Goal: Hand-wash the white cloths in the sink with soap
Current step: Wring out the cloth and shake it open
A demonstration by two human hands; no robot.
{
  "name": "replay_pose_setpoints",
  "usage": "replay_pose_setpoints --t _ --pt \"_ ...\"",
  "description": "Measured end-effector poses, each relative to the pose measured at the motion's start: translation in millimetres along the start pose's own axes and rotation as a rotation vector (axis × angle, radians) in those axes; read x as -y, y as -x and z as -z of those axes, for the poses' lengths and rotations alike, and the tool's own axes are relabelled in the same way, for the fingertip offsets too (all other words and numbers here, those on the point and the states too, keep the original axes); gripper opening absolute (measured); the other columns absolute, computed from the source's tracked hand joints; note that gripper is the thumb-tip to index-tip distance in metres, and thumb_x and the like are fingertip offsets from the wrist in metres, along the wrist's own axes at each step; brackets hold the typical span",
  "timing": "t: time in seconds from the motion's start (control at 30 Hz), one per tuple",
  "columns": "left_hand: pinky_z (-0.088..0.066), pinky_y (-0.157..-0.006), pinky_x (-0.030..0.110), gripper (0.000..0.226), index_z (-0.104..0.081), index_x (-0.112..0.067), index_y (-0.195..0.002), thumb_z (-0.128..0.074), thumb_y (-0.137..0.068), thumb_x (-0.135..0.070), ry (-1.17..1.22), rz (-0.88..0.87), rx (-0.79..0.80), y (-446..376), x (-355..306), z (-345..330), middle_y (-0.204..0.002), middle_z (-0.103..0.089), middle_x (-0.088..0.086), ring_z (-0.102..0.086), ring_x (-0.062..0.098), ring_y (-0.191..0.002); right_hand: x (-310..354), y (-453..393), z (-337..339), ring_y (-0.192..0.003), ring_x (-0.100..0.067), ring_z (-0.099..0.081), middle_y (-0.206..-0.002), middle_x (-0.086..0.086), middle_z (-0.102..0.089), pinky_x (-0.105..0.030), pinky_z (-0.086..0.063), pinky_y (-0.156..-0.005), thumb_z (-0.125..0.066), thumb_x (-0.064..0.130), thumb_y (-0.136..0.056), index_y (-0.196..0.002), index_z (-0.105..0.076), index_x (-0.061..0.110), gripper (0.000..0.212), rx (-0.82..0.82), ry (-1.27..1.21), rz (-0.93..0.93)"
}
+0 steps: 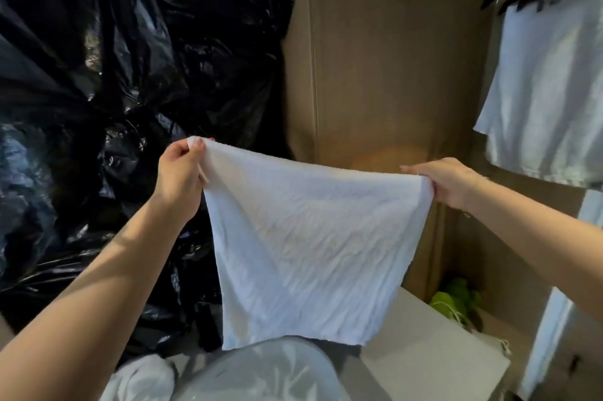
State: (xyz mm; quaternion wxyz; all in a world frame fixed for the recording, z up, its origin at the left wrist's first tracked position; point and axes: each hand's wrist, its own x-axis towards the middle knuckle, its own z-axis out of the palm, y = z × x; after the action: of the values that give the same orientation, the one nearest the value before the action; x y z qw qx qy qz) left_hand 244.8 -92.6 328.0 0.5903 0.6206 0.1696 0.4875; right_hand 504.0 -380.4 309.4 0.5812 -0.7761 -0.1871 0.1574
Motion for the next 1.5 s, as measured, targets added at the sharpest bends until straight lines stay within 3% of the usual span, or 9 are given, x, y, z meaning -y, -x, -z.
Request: replay_pose_setpoints --t 0.13,0.3,0.4,0.53,0.7,0.93,1.03,1.2,1.5 --pt "-0.053 -0.073 0.030 0.020 -0.060 -0.009 -0.112 -0.052 -0.101 -0.025 -0.021 -0.001 -0.059 -9 21 -40 -0.102 -0.067 0.001 -0.066 0.015 -0.090 -32 -45 22 -0.085 -0.025 -0.063 -0.087 -0.010 -0.064 -0.027 -0.049 -0.069 -0.059 0.041 -0.093 -0.086 -0.068 0.004 0.038 -0.225 0.401 0.214" --pt "-0.055 -0.079 0.035 0.014 -0.061 -0.011 -0.101 -0.054 -0.100 -0.023 -0.032 0.010 -0.151 -9 48 -77 -0.090 -0.065 0.001 -0.064 0.016 -0.086 -49 -101 45 -0.102 -0.023 -0.059 -0.112 -0.002 -0.061 -0.034 -0.054 -0.083 -0.051 0.036 -0.099 -0.113 -0.060 0.017 0.026 0.078 -0.228 -0.065" --pt "-0.056 -0.085 0.042 0.014 -0.061 -0.009 -0.101 -0.056 -0.099 -0.021 -0.045 0.035 -0.247 -5 59 -92 -0.090 -0.066 0.003 -0.065 0.019 -0.088 -54 -131 64 -0.095 -0.019 -0.064 -0.104 -0.001 -0.066 -0.026 -0.055 -0.060 -0.058 0.028 -0.095 -0.113 -0.063 0.020 0.020 0.287 -0.663 -0.252" --pt "-0.054 -0.087 0.043 0.010 -0.063 -0.011 -0.093 -0.059 -0.097 -0.020 -0.081 0.055 -0.342 3 63 -110 -0.090 -0.067 0.003 -0.065 0.021 -0.089 -62 -166 73 -0.108 -0.019 -0.060 -0.115 0.004 -0.064 -0.030 -0.050 -0.092 -0.055 0.039 -0.096 -0.113 -0.064 0.023 0.024 0.236 -0.515 -0.051" --pt "-0.051 -0.078 0.034 0.012 -0.062 -0.010 -0.091 -0.056 -0.098 -0.017 -0.099 0.062 -0.451 12 58 -123 -0.089 -0.065 0.003 -0.063 0.019 -0.084 -36 -193 70 -0.100 -0.016 -0.060 -0.103 0.007 -0.063 -0.026 -0.048 -0.082 -0.050 0.037 -0.100 -0.107 -0.061 0.024 0.019 0.084 -0.415 0.123" --pt "-0.047 -0.069 0.032 0.020 -0.057 -0.009 -0.083 -0.049 -0.101 -0.013 -0.107 0.167 -0.597 21 50 -132 -0.078 -0.055 0.002 -0.055 0.017 -0.071 -13 -214 58 -0.081 -0.027 -0.071 -0.096 -0.014 -0.070 -0.037 -0.057 -0.064 -0.048 0.023 -0.100 -0.110 -0.059 0.003 0.024 0.529 -0.745 -0.463" --pt "-0.049 -0.084 0.039 0.019 -0.057 -0.008 -0.085 -0.049 -0.102 -0.013 -0.071 0.224 -0.656 21 47 -131 -0.088 -0.060 0.005 -0.058 0.019 -0.081 -8 -216 51 -0.070 -0.019 -0.071 -0.095 -0.007 -0.069 -0.029 -0.057 -0.056 -0.067 0.015 -0.089 -0.109 -0.060 0.010 0.022 0.558 -0.660 -0.363" --pt "-0.045 -0.090 0.042 0.020 -0.056 -0.009 -0.084 -0.049 -0.102 -0.014 -0.090 0.217 -0.661 26 40 -126 -0.088 -0.057 0.004 -0.056 0.020 -0.080 -7 -214 30 -0.105 -0.020 -0.058 -0.120 0.000 -0.061 -0.029 -0.047 -0.082 -0.065 0.027 -0.092 -0.126 -0.057 0.016 0.037 0.339 -0.448 -0.011" --pt "-0.049 -0.093 0.042 0.016 -0.053 -0.018 -0.089 -0.046 -0.103 -0.021 -0.157 0.082 -0.564 90 40 -125 -0.089 -0.055 -0.001 -0.057 0.016 -0.087 -45 -170 62 -0.126 -0.020 -0.048 -0.117 0.001 -0.059 -0.027 -0.035 -0.100 -0.058 0.042 -0.094 -0.102 -0.064 0.018 0.026 0.315 -0.349 0.266"
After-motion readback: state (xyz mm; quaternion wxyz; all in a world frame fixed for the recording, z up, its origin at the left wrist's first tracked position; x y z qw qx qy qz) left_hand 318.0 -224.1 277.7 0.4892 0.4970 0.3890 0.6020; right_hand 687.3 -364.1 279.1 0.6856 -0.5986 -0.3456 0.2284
